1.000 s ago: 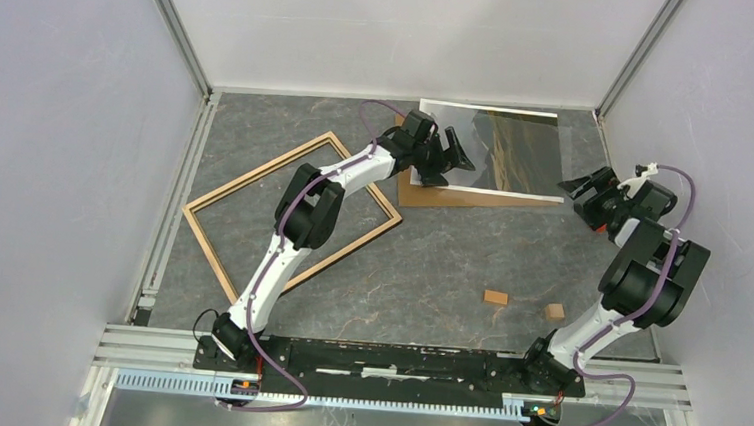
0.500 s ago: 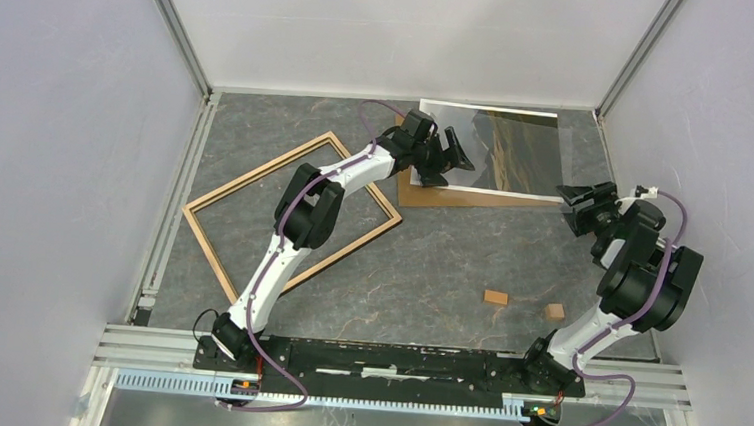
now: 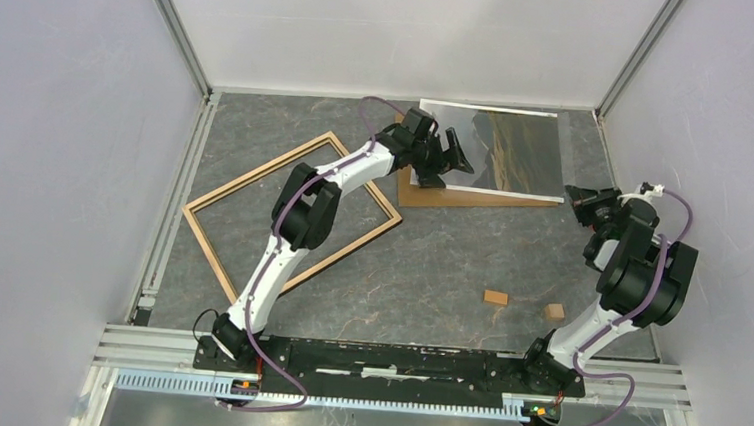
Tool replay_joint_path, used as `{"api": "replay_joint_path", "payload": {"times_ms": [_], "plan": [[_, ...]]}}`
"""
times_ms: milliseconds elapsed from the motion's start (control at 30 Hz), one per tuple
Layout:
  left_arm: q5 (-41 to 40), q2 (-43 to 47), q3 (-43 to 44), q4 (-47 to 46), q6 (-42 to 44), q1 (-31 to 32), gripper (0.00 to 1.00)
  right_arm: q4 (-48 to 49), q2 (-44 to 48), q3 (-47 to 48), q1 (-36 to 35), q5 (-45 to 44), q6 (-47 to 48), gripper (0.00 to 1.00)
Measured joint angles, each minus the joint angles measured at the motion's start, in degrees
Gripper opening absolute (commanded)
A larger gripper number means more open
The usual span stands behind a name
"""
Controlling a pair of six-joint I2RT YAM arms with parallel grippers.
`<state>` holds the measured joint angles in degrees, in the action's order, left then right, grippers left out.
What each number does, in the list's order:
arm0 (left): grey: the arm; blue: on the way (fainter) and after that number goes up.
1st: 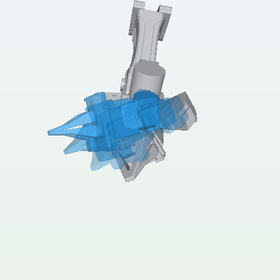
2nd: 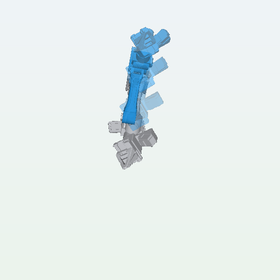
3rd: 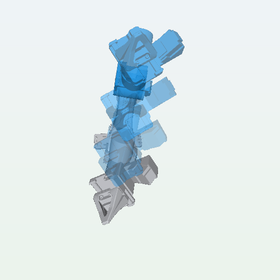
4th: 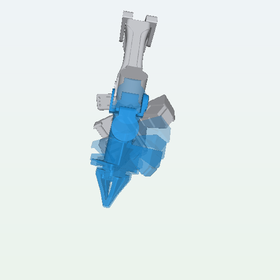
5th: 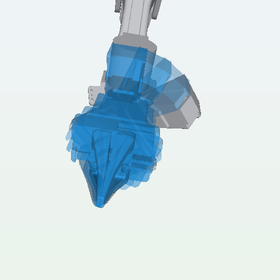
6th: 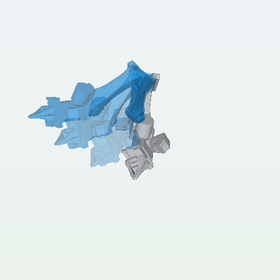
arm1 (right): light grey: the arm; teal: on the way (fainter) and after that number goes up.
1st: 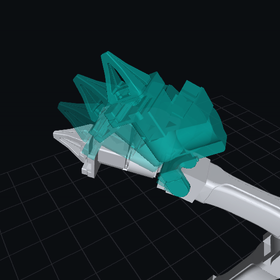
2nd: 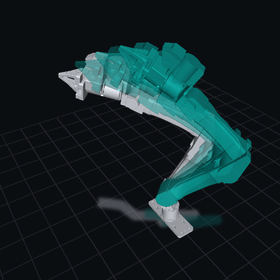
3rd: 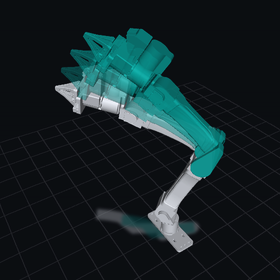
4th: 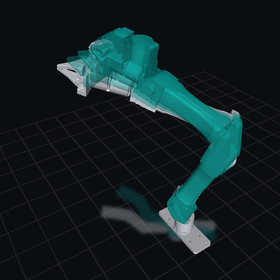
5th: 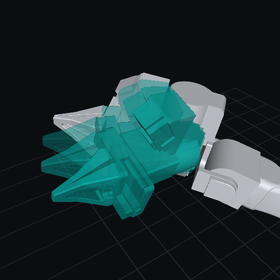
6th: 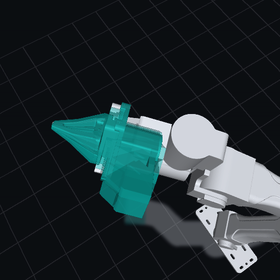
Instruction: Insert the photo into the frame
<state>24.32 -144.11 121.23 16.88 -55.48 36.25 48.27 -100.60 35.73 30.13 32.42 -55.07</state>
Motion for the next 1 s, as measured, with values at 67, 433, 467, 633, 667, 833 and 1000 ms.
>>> {"api": "replay_joint_path", "payload": {"times_ms": [67,433,467,633,667,833,1000], "plan": [[-0.09,1.75,-0.11,2.58,1.4,0.02,0.99,0.44,0.0,0.0,-0.04,-0.68,0.44,0.0],[-9.31,36.46,-10.38,17.94,17.22,-0.26,1.0,-18.73,13.6,6.47,-0.26,-2.38,12.17,0.0],[-10.86,40.48,-11.56,19.12,18.51,-0.31,1.0,-20.02,15.41,7.06,-0.5,-2.49,13.03,0.0],[-20.55,57.42,-16.74,23.45,22.32,-0.57,1.0,-31.19,23.85,12.33,-4.33,-4.63,18.73,0.0],[-22.36,60.0,-17.64,24.17,22.69,-0.55,1.0,-33.4,24.92,13.77,-5.6,-5.18,19.91,0.0],[-29.03,68.28,-20.61,26.8,24.04,-0.55,1.0,-48.26,29.55,25.9,-15.54,-12.07,26.34,0.0],[-33.75,71.25,-22.01,28.2,25.27,-0.55,1.0,-57.2,31.28,37.83,-27.78,-19.15,30.1,0.0]]}}
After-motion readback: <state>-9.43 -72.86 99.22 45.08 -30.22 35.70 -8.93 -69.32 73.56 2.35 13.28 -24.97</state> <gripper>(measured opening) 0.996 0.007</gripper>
